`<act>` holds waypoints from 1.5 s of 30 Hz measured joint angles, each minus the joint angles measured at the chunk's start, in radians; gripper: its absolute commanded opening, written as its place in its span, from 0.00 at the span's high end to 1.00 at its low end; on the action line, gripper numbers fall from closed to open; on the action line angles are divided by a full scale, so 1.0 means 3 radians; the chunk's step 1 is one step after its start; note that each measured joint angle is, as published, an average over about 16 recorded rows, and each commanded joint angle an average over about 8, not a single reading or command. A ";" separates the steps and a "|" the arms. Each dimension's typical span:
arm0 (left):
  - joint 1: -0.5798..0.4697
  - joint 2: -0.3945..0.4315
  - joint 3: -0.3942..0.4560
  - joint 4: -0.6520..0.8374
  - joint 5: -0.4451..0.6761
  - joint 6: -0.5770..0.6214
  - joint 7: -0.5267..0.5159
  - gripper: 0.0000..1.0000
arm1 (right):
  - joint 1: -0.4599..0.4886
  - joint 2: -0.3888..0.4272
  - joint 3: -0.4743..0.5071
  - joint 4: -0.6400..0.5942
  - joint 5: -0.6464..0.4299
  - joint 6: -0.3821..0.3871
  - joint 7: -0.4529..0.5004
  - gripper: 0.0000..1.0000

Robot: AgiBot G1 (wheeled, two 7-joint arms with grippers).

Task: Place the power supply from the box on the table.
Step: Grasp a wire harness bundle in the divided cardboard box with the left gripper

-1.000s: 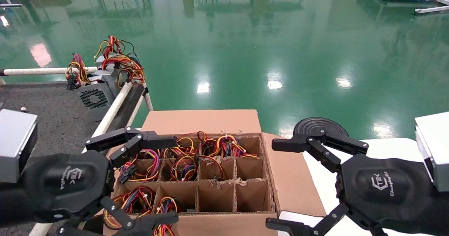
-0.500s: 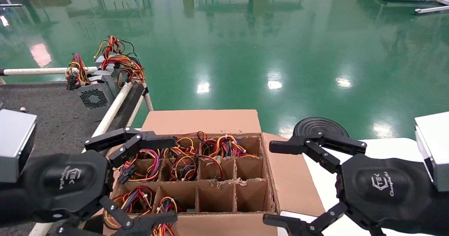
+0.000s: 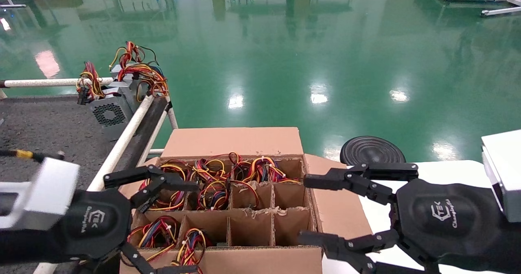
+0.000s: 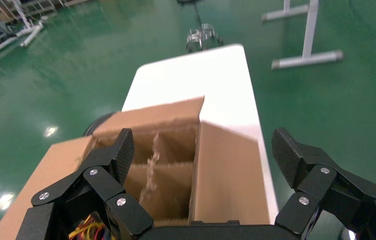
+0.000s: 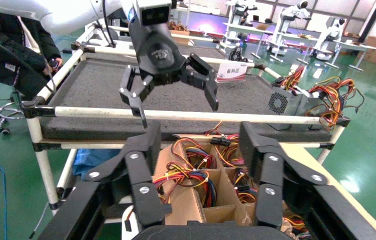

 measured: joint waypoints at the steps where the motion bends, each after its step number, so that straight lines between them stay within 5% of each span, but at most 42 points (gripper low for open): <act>1: -0.0041 0.0001 0.0034 -0.0007 0.0042 0.0007 0.0014 0.00 | 0.0000 0.0000 0.0000 0.0000 0.0000 0.0000 0.0000 1.00; 20: -0.0576 -0.0025 0.0599 0.0003 0.0523 0.0090 0.0427 0.00 | 0.0000 0.0000 0.0000 0.0000 0.0000 0.0000 0.0000 1.00; 45: -0.0859 0.0071 0.1246 0.0355 0.0642 0.0167 0.1032 0.00 | 0.0000 0.0000 0.0000 0.0000 0.0000 0.0000 0.0000 1.00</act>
